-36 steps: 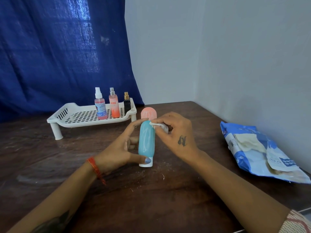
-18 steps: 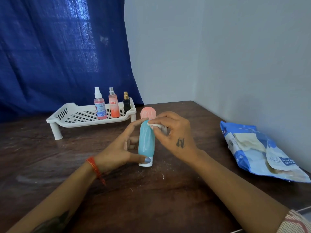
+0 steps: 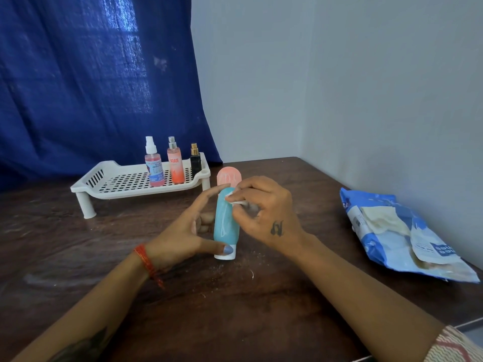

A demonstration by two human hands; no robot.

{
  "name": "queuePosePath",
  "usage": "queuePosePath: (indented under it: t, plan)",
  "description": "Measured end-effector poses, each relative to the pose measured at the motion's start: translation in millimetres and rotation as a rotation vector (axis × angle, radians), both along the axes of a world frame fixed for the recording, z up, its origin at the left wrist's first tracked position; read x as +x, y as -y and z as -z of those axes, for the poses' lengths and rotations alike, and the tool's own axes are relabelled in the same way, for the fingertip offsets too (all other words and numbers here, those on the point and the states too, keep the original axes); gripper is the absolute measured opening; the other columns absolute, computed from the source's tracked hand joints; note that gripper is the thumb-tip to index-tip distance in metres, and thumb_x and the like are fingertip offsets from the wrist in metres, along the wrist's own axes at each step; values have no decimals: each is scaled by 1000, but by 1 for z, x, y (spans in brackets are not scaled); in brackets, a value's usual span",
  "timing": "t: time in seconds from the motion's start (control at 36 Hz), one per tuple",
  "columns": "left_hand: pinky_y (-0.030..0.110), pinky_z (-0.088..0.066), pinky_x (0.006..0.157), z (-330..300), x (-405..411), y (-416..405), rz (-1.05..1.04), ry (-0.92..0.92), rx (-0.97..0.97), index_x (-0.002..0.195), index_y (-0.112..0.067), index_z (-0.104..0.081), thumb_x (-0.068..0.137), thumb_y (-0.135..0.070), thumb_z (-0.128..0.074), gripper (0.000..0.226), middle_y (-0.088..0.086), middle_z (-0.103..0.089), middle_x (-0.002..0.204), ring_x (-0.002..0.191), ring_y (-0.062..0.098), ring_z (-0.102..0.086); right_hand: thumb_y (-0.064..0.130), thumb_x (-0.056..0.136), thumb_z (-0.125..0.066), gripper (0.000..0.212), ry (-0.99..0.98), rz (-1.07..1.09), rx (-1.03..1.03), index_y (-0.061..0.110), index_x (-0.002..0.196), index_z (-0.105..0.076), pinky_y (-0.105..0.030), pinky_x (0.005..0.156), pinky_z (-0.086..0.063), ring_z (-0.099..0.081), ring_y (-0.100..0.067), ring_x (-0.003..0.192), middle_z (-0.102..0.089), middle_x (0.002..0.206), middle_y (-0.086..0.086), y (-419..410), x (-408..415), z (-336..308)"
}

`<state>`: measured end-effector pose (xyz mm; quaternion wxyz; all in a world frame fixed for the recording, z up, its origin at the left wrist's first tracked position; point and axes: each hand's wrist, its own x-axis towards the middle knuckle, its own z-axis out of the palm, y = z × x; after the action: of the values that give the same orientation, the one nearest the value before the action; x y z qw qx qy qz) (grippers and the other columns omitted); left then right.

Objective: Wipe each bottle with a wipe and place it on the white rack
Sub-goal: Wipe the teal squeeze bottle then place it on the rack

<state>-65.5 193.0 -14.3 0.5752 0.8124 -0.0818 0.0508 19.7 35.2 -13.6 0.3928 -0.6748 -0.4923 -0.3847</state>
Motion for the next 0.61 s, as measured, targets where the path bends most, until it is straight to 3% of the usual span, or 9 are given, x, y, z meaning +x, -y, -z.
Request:
queuePosePath:
  t: [0.14,0.25,0.33,0.53,0.61]
  plan:
    - [35,-54,90,1,-1,1,0,8,4,134,-45,-28,64,5,-78,99,4,-70,111,104,22,-66,14,81,-61,20,19,63,18,4,95,-72,-16,80,-44,-60,-16,87,-67,92,-10,-2,1,2]
    - [36,-53,90,2,1,0,10,3,-14,133,-46,-28,62,2,-80,100,6,-70,112,106,22,-65,13,84,-61,22,62,-12,-45,6,103,-70,-20,87,-45,-59,-16,96,-67,101,-9,-4,-1,2]
    - [34,-54,89,2,0,0,20,12,-23,134,-44,-30,64,6,-78,98,7,-69,113,107,24,-65,5,79,-66,20,92,-97,-76,7,98,-72,-23,90,-45,-59,-16,96,-69,101,-7,-4,-2,1]
    - [28,-55,83,-1,-1,2,3,14,6,131,-45,-30,67,11,-75,97,-1,-71,108,102,18,-67,4,70,-69,15,42,-83,-13,8,82,-76,-24,77,-51,-63,-13,84,-71,89,-4,0,2,0]
    - [32,-55,87,-1,-1,2,7,10,7,133,-46,-29,67,9,-76,98,3,-70,111,104,21,-66,9,74,-65,14,3,-37,31,8,83,-76,-24,75,-51,-63,-14,83,-71,89,-4,1,4,1]
